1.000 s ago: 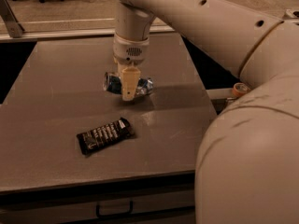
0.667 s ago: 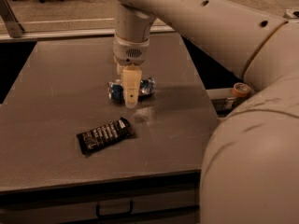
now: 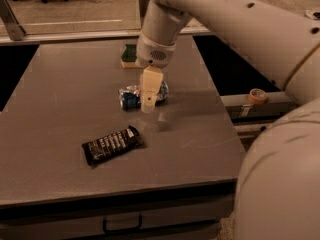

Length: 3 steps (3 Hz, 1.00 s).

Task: Knock redbull can over

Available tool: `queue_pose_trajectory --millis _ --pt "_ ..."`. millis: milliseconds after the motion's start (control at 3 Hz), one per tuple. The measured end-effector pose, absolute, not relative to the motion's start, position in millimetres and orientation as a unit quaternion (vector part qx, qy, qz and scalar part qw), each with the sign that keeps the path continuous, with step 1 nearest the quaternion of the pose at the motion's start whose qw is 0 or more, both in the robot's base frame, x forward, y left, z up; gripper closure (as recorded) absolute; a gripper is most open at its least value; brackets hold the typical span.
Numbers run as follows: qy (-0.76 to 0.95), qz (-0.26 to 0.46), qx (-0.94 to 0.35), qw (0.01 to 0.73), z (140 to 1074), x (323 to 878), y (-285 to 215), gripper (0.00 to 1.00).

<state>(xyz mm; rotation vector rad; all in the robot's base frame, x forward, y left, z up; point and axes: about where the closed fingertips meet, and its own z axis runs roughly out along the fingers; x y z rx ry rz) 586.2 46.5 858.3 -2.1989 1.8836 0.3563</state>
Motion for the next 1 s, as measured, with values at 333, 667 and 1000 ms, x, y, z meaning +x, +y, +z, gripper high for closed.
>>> queue_pose_trajectory --millis 333,667,1000 --pt "0.674 0.170 -0.685 0.220 894.7 601.8 8.7 0.00" --pt "0.707 0.158 -0.617 0.308 938.9 623.7 -38.2 0.00" --pt "0.710 0.154 -0.608 0.320 942.9 628.2 -43.0 0.00"
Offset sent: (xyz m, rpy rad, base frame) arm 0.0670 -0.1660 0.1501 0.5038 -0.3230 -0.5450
